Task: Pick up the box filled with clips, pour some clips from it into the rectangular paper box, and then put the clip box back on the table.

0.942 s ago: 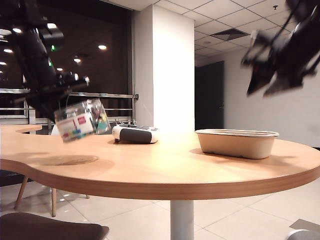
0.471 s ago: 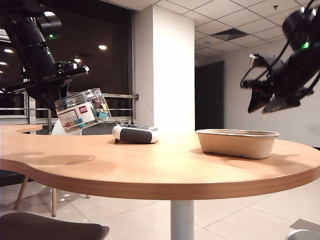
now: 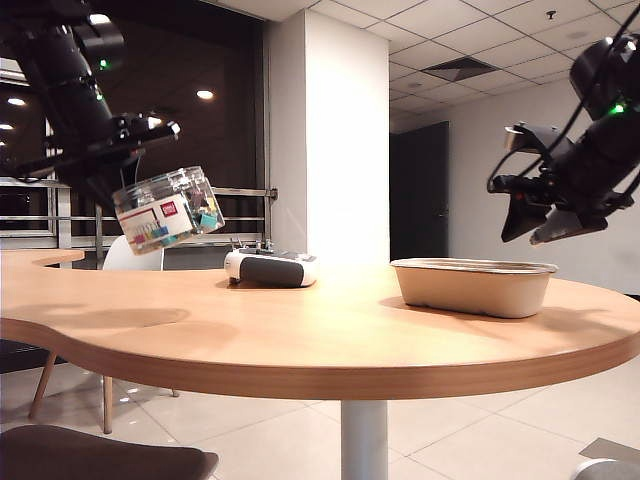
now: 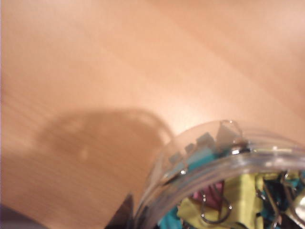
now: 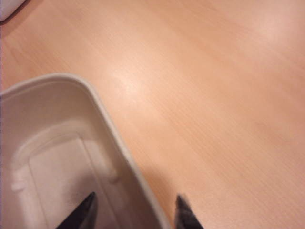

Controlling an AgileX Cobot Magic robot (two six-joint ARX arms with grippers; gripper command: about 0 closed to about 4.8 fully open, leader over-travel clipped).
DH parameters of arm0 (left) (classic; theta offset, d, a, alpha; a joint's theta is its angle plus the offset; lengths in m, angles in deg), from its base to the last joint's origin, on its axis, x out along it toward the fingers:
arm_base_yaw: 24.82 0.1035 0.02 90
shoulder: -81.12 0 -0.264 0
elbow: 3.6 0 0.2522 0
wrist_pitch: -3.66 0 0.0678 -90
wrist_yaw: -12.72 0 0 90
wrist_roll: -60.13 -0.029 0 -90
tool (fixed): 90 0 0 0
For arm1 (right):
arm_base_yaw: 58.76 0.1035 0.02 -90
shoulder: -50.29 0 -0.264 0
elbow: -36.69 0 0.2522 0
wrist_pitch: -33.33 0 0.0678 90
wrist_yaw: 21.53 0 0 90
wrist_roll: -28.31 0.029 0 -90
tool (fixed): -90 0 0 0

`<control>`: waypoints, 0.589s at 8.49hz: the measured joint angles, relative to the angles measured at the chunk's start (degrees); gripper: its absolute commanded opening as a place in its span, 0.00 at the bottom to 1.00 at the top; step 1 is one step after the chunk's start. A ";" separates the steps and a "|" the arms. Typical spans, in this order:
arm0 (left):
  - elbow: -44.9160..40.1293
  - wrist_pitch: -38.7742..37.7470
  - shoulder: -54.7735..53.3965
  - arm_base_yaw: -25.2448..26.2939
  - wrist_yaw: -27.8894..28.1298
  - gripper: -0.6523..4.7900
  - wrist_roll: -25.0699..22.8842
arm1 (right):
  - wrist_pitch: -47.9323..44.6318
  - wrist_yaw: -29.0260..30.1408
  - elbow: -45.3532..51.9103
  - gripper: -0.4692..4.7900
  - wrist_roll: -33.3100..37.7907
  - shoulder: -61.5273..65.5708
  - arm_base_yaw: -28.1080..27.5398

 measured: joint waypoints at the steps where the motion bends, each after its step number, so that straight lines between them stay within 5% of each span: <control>1: 0.63 -0.09 0.00 0.00 -0.04 0.11 0.00 | 0.00 0.37 0.00 0.49 0.00 0.33 -0.33; 5: 1.46 0.48 0.02 0.00 -0.04 0.11 0.04 | 0.90 0.72 -0.07 0.48 0.11 2.60 -0.31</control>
